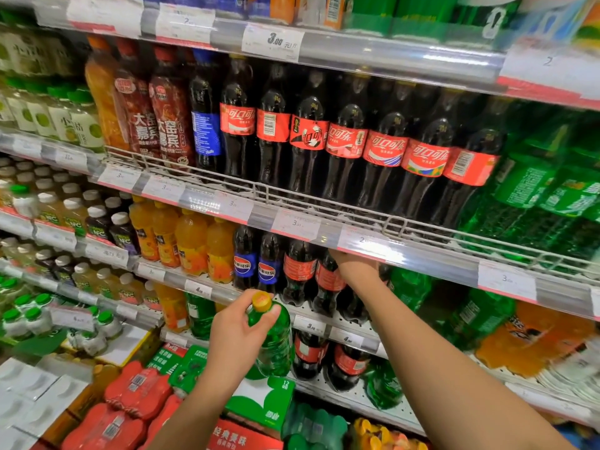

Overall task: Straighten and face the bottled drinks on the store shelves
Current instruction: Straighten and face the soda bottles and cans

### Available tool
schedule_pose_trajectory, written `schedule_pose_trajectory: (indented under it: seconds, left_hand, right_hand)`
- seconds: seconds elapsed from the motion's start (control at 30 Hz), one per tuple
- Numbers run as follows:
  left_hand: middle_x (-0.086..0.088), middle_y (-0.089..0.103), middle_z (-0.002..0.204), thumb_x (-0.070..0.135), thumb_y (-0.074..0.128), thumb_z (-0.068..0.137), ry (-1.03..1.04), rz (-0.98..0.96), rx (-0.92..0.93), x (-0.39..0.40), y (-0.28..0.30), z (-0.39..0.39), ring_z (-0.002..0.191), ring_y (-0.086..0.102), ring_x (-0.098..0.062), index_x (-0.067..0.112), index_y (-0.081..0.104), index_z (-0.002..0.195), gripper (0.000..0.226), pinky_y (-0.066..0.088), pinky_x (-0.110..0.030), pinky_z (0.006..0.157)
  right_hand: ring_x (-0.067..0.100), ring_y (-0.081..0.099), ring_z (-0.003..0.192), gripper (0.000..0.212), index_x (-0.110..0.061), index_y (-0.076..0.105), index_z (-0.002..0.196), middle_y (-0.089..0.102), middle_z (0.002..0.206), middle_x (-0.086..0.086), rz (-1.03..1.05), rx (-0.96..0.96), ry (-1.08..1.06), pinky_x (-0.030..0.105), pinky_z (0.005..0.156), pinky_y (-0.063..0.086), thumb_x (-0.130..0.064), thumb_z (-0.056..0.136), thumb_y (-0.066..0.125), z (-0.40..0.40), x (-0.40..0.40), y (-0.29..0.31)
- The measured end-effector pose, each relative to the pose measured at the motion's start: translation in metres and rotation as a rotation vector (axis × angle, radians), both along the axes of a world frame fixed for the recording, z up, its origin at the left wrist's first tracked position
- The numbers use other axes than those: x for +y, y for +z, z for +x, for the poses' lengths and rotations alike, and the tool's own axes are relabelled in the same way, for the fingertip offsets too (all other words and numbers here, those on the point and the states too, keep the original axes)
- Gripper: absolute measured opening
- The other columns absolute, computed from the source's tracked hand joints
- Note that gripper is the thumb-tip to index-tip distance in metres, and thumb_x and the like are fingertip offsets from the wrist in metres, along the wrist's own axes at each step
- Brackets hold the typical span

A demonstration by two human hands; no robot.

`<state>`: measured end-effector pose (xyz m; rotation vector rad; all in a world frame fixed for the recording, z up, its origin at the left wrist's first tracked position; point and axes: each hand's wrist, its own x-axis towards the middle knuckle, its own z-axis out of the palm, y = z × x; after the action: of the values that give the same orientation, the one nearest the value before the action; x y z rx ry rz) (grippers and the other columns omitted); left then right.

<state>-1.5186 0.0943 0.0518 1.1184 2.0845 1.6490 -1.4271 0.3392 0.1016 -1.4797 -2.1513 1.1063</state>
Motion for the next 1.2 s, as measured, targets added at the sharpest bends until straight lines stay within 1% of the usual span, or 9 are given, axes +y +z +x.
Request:
schedule_pose_trajectory:
  seconds: [0.07, 0.17, 0.27, 0.4, 0.5, 0.63, 0.8, 0.97, 1.2]
  left_hand:
    - [-0.020, 0.064, 0.078, 0.054, 0.067, 0.088, -0.009, -0.008, 0.008, 0.003, -0.002, 0.001, 0.057, 0.047, -0.030, 0.033, 0.067, 0.102, 0.025, 0.039, -0.044, 0.054]
    - [-0.020, 0.061, 0.074, 0.053, 0.067, 0.089, -0.022, -0.014, 0.025, 0.009, -0.003, 0.004, 0.052, 0.038, -0.022, 0.032, 0.067, 0.102, 0.025, 0.032, -0.039, 0.052]
    - [-0.016, 0.058, 0.067, 0.054, 0.067, 0.089, -0.018, -0.044, 0.066, 0.019, -0.003, 0.009, 0.049, 0.039, -0.020, 0.030, 0.066, 0.097, 0.025, 0.032, -0.038, 0.050]
    - [-0.005, 0.063, 0.066, 0.054, 0.069, 0.086, -0.040, -0.080, 0.141, 0.041, 0.004, 0.028, 0.051, 0.047, -0.017, 0.031, 0.065, 0.091, 0.024, 0.040, -0.038, 0.054]
    - [0.005, 0.068, 0.074, 0.052, 0.072, 0.086, -0.100, -0.085, 0.164, 0.060, 0.011, 0.051, 0.065, 0.059, -0.013, 0.030, 0.066, 0.089, 0.023, 0.048, -0.034, 0.066]
    - [0.006, 0.066, 0.069, 0.046, 0.073, 0.087, -0.205, -0.070, 0.181, 0.086, 0.024, 0.089, 0.055, 0.054, -0.012, 0.031, 0.066, 0.087, 0.017, 0.043, -0.028, 0.056]
    - [0.018, 0.069, 0.078, 0.039, 0.074, 0.088, -0.347, -0.045, 0.188, 0.113, 0.046, 0.145, 0.064, 0.055, 0.004, 0.032, 0.070, 0.090, 0.009, 0.036, -0.019, 0.059]
    - [0.019, 0.068, 0.088, 0.049, 0.071, 0.087, -0.539, -0.172, 0.383, 0.136, 0.069, 0.174, 0.074, 0.057, 0.007, 0.034, 0.067, 0.100, 0.020, 0.039, -0.021, 0.066]
    - [0.007, 0.064, 0.129, 0.034, 0.058, 0.092, -0.333, 0.083, 0.926, 0.143, 0.097, 0.159, 0.116, 0.055, -0.021, 0.023, 0.064, 0.124, 0.034, 0.049, -0.043, 0.096]
  right_hand:
    - [0.034, 0.058, 0.121, 0.043, -0.010, 0.060, 0.125, 0.062, 0.117, 0.012, 0.173, -0.098, 0.034, 0.041, 0.102, 0.046, -0.045, 0.103, 0.047, 0.008, -0.007, -0.005]
    - [0.023, 0.064, 0.087, 0.029, -0.010, 0.059, 0.090, 0.060, 0.086, 0.001, 0.463, 0.020, -0.002, 0.038, 0.075, 0.050, -0.037, 0.098, 0.055, 0.037, -0.034, -0.024]
    - [0.004, 0.065, 0.074, 0.021, -0.026, 0.065, 0.113, 0.068, 0.099, -0.015, 0.389, 0.181, 0.183, 0.031, 0.075, 0.058, -0.030, 0.092, 0.063, 0.076, -0.072, -0.051]
    - [0.000, 0.064, 0.109, 0.063, -0.040, 0.054, 0.133, 0.066, 0.124, -0.017, 0.023, 0.115, 0.493, 0.036, 0.099, 0.052, -0.054, 0.077, 0.078, 0.116, -0.094, -0.082]
    - [0.003, 0.058, 0.123, 0.093, -0.048, 0.035, 0.144, 0.060, 0.135, -0.018, -0.004, 0.108, 0.430, 0.037, 0.105, 0.049, -0.071, 0.066, 0.081, 0.132, -0.099, -0.092]
    - [-0.004, 0.043, 0.128, 0.112, -0.045, 0.022, 0.153, 0.041, 0.141, -0.029, 0.047, 0.141, 0.285, 0.031, 0.112, 0.042, -0.073, 0.063, 0.082, 0.159, -0.094, -0.085]
    - [0.006, 0.052, 0.130, 0.110, -0.039, 0.031, 0.150, 0.054, 0.142, -0.017, 0.147, 0.132, 0.076, 0.034, 0.105, 0.048, -0.078, 0.058, 0.079, 0.201, -0.076, -0.086]
    - [-0.031, 0.046, 0.097, 0.071, -0.059, 0.036, 0.112, 0.050, 0.104, -0.039, 0.226, 0.204, -0.046, 0.002, 0.078, 0.041, -0.046, 0.068, 0.090, 0.250, -0.069, -0.073]
    - [-0.004, 0.064, 0.100, 0.075, -0.044, 0.047, 0.123, 0.067, 0.108, -0.023, 0.231, 0.288, -0.231, 0.020, 0.085, 0.053, -0.055, 0.061, 0.088, 0.286, -0.041, -0.077]
